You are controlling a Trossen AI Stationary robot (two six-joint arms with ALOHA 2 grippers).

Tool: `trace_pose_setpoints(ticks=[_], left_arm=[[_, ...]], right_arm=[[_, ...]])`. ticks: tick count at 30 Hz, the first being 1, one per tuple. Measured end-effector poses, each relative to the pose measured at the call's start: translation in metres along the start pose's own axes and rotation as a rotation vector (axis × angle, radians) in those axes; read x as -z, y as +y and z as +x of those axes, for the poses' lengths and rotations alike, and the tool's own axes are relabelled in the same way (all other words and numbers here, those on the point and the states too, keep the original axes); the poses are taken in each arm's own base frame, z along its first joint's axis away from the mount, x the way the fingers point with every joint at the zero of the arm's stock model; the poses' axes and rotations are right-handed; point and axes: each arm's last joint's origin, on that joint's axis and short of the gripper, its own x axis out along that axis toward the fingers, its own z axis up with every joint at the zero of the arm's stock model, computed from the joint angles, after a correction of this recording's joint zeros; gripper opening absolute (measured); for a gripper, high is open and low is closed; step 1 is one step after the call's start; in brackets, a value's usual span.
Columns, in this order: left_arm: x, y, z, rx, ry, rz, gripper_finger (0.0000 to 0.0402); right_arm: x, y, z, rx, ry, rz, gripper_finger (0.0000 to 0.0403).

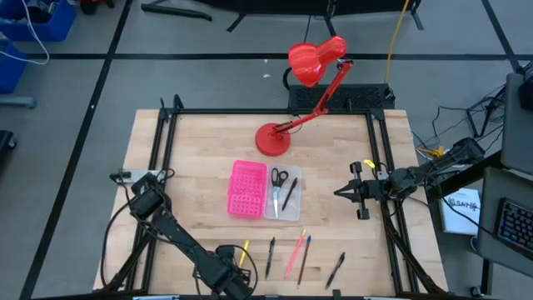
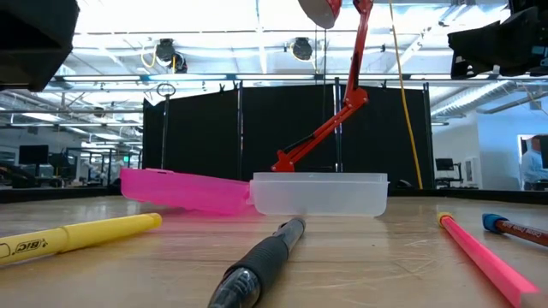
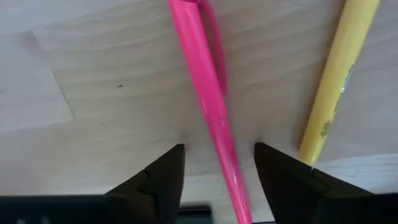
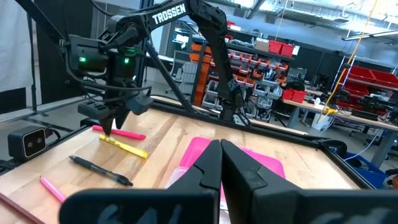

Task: Pick & place school supplies into a supply box
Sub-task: Put the pink pen into the pink supply box

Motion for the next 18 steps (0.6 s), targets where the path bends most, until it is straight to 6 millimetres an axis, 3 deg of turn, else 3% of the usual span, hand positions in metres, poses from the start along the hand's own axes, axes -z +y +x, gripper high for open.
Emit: trace_pose_setpoints(ticks=[4,11,18], left_arm=[[-0.0011,-0.0007,0.001,0.025,-0.045,0.003,0.0148],[-0.0017,-0.0008,0.0024,0.033,-0.066,0.01,0.0022],[-0.0007,-0.002,-0.0003,0.048,-0.054,0.011,0.0028]], right_arm=[[0.0,0.0,0.0,0.0,0.0,-0.006,0.0],[0.0,0.0,0.0,0.0,0.0,-0.003,0.0],[0.0,0.0,0.0,0.0,0.0,0.003,0.0]])
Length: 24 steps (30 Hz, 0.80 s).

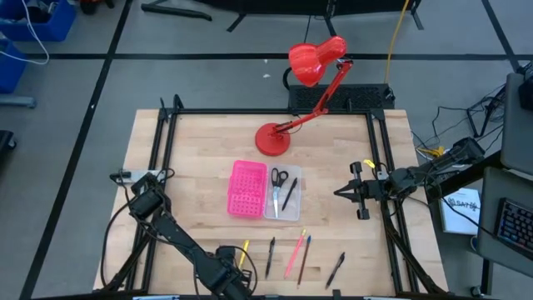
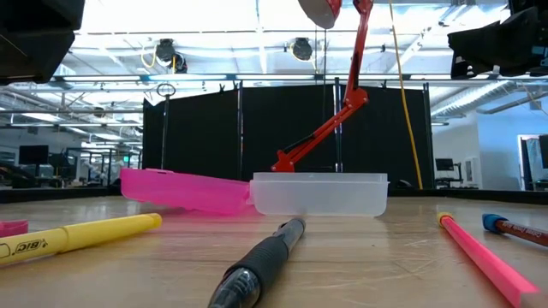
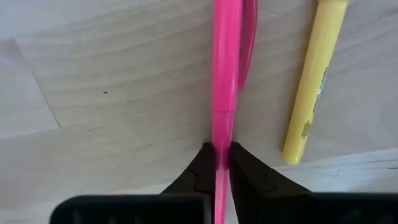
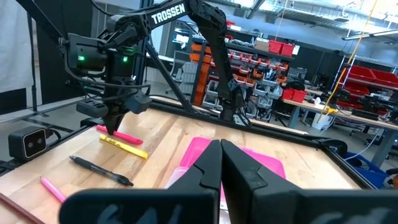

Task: Pick & place school supplies into a supply box
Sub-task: Put the pink pen into the pink supply box

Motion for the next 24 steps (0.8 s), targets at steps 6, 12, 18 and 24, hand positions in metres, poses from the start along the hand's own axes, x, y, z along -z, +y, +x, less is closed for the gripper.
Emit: trace_pose_setpoints(ticks=[6,12,18,24], left_arm=[[-0.005,0.007,-0.017,0.067,-0.131,0.004,0.0022],[-0.008,0.013,-0.048,0.15,-0.156,-0.006,0.0023],[-0.028,0.006,-0.088,0.362,-0.261,0.008,0.0019],[-0.103,-0.03,-0.122,0.512,-0.332,0.124,0.0002]], right_arm=[[0.0,0.0,0.0,0.0,0.0,-0.002,0.0],[0.0,0.0,0.0,0.0,0.001,-0.001,0.0],[0.001,0.0,0.0,-0.001,0.008,-0.006,0.0],[0.001,0.0,0.0,-0.001,0.008,-0.009,0.0]])
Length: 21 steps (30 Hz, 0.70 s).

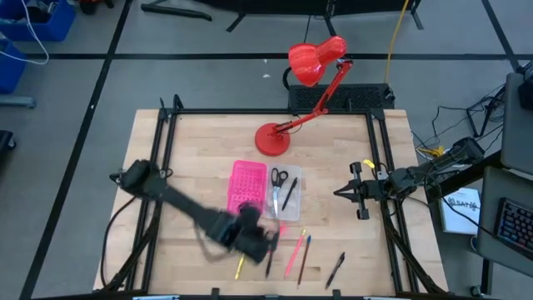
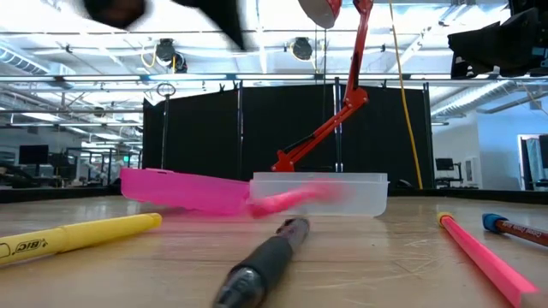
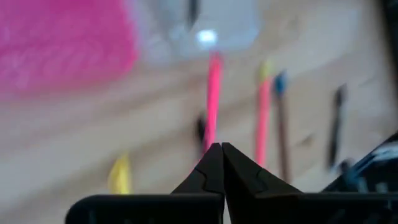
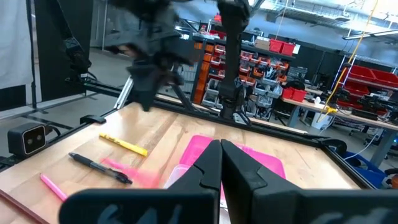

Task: Pick & place school supplies into a supply box
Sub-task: Put the pink pen into the pink supply box

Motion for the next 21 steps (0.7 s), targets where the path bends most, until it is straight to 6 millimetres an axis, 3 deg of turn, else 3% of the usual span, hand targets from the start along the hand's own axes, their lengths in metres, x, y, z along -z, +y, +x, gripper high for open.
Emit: trace_pose_setpoints(ticks=[3,6,13,17,21], left_arm=[[-0.039,-0.013,0.012,0.09,-0.026,0.048,0.0007],[-0.061,-0.019,0.021,0.137,-0.033,0.09,0.0003],[-0.072,-0.018,0.02,0.126,-0.072,0.383,0.0023],[-0.068,-0.008,-0.021,0.048,-0.212,0.485,0.0005],[-0.07,0.021,-0.071,-0.04,-0.342,0.503,0.0006]], right_arm=[[0.0,0.0,0.0,0.0,0.0,0.0,0.0],[0.001,0.0,0.0,-0.003,0.014,-0.004,0.0],[0.012,0.003,-0.001,-0.028,0.118,-0.044,0.0],[0.013,0.003,-0.001,-0.028,0.128,-0.021,0.0],[0.013,0.003,-0.001,-0.025,0.13,0.037,0.0]])
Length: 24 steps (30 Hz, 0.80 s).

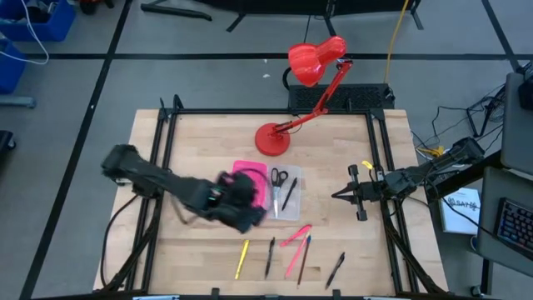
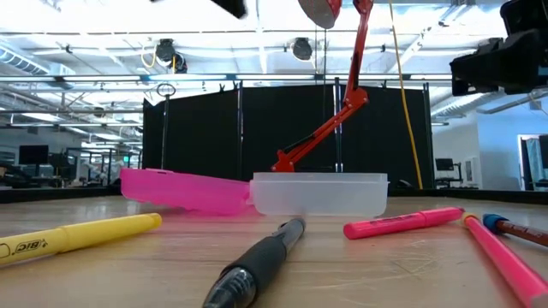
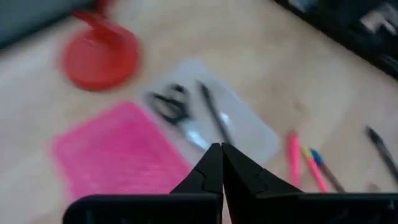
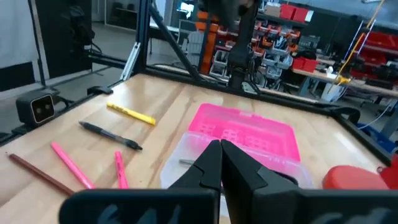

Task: Pick & place school supplies into a supply box
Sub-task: Put the pink pen into the pink supply box

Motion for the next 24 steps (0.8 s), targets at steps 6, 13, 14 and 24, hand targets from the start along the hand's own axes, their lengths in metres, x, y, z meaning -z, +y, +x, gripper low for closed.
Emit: trace_pose_setpoints(ticks=[6,13,14,24], left_arm=[[0.011,0.064,-0.05,0.057,-0.153,-0.018,0.0003],[0.047,0.13,-0.028,0.415,-0.209,0.098,0.0003],[0.053,0.132,-0.023,0.528,-0.251,0.173,0.0003],[0.072,0.18,-0.01,0.577,-0.632,0.502,0.0004]], right_arm=[[0.0,0.0,0.0,0.0,-0.004,0.006,0.0],[-0.002,0.0,0.0,0.004,-0.024,-0.016,0.0],[-0.002,0.0,0.0,0.004,-0.024,-0.016,0.0],[-0.005,-0.001,0.0,0.009,-0.055,-0.007,0.0]])
